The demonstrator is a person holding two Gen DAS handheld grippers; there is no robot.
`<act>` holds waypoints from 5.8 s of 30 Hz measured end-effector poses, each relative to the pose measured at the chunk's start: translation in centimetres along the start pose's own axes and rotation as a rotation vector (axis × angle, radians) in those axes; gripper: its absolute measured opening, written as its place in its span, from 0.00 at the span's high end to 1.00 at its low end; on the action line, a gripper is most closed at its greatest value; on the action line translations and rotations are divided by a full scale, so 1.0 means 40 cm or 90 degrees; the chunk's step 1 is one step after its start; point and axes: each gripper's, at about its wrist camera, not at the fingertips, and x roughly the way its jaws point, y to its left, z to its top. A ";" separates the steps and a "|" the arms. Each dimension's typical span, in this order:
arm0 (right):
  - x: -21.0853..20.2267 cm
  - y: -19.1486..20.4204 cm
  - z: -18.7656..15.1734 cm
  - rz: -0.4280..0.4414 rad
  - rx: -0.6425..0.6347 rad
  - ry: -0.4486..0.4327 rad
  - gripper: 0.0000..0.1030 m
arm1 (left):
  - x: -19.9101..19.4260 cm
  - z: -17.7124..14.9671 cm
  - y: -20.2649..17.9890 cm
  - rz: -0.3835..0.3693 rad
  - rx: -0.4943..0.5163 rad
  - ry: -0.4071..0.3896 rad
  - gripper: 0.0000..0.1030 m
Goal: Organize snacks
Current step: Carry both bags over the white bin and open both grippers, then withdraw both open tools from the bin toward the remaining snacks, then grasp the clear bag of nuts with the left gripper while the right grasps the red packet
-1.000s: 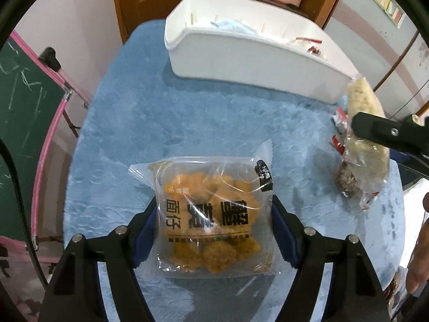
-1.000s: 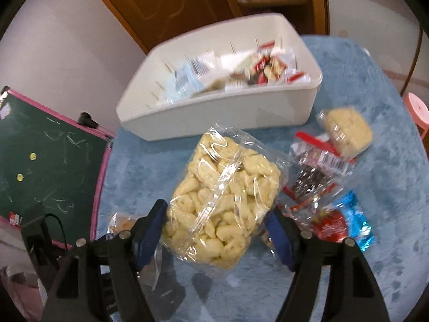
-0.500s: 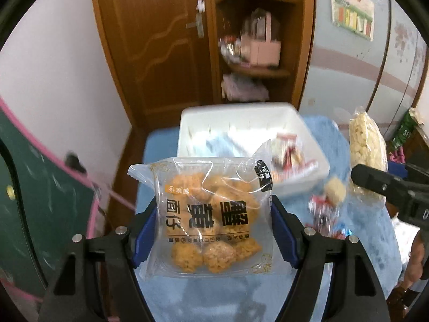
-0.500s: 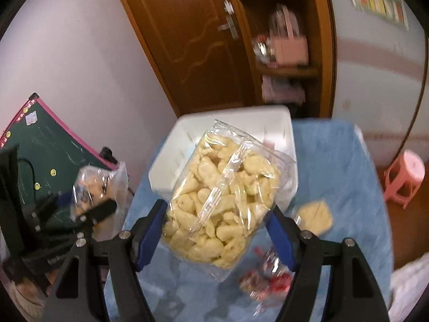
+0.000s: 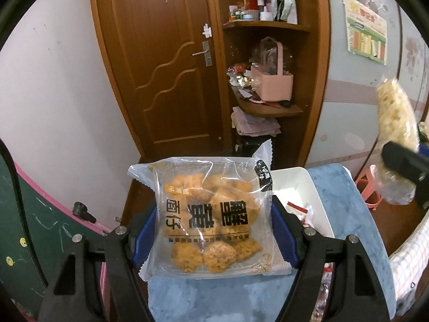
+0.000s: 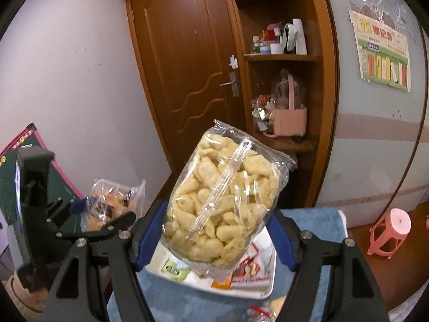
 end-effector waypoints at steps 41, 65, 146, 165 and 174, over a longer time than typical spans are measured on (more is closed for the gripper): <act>0.207 -0.038 -0.050 -0.015 0.046 0.151 0.02 | 0.176 -0.071 -0.014 -0.008 -0.026 0.093 0.00; -0.233 -0.009 -0.123 -0.052 -0.072 0.075 0.02 | -0.215 -0.166 -0.087 -0.033 -0.015 0.027 0.00; 0.066 -0.305 -0.731 0.020 0.131 0.354 0.65 | 0.243 -0.692 -0.481 -0.187 0.052 0.277 0.52; -0.004 -0.227 -0.706 0.036 0.105 0.328 0.65 | 0.104 -0.702 -0.370 -0.144 0.011 0.229 0.52; -0.053 -0.160 -0.654 0.038 0.077 0.298 0.65 | 0.016 -0.679 -0.308 -0.118 0.024 0.196 0.52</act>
